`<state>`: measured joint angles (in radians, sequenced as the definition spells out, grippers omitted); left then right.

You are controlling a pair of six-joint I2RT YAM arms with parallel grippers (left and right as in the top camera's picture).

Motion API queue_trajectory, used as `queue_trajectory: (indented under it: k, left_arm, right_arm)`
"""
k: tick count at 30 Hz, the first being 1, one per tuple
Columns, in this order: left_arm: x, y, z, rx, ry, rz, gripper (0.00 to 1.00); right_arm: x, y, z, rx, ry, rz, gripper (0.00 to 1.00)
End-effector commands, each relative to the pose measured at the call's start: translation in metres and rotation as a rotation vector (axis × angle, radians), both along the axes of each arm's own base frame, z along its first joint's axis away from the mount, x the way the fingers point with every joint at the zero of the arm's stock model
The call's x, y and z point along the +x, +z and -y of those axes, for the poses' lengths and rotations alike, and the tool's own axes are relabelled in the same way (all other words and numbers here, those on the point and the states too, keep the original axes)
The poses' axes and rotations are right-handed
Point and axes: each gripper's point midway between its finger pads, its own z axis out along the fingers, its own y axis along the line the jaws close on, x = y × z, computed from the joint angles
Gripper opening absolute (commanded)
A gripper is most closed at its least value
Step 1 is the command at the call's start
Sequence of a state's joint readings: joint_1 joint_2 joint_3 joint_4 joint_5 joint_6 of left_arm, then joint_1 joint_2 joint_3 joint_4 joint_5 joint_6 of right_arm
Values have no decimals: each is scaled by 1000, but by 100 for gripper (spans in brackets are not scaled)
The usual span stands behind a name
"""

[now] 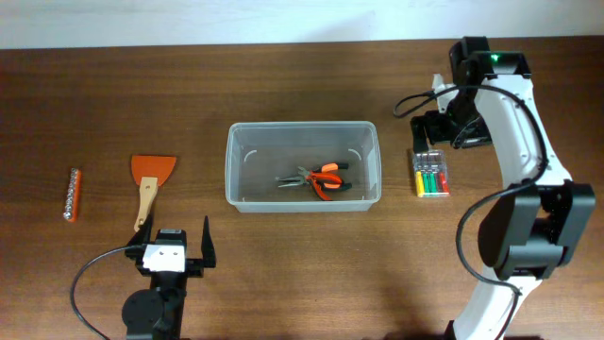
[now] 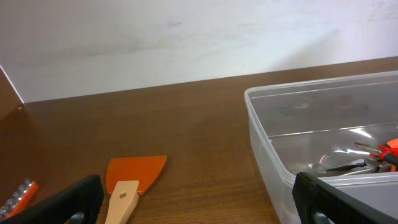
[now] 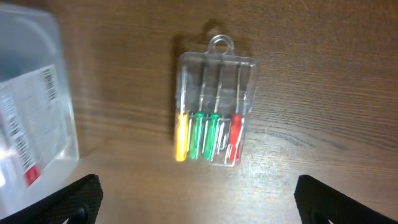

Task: Pack container
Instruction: 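Move the right gripper right over the clear screwdriver pack, then lower the right gripper and grasp the screwdriver pack by its top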

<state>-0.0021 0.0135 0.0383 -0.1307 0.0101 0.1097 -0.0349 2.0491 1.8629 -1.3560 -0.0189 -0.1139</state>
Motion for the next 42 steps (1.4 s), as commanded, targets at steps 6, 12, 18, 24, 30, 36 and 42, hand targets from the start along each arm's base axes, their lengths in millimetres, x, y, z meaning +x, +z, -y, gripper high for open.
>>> queue_trajectory:
  k: [6, 12, 18, 24, 30, 36, 42]
  left_arm:
    - [0, -1, -2, 13, 11, 3, 99]
    - [0, -1, -2, 13, 11, 3, 99]
    - [0, -1, -2, 13, 11, 3, 99]
    - [0, -1, -2, 13, 11, 3, 99]
    - [0, -1, -2, 13, 11, 3, 99]
    - [0, -1, -2, 13, 11, 3, 99]
    - [0, -1, -2, 13, 11, 3, 99]
  right_arm:
    - [2, -29, 2, 1, -40, -60, 99]
    - [5, -47, 2, 2, -42, -83, 99]
    - [9, -50, 3, 2, -43, -70, 99]
    - [-8, -49, 2, 2, -51, -140, 99]
    - [-28, -42, 2, -4, -76, -204, 99]
    - [-46, -31, 4, -18, -95, -137, 99]
    - [-54, -60, 4, -18, -75, -72, 99]
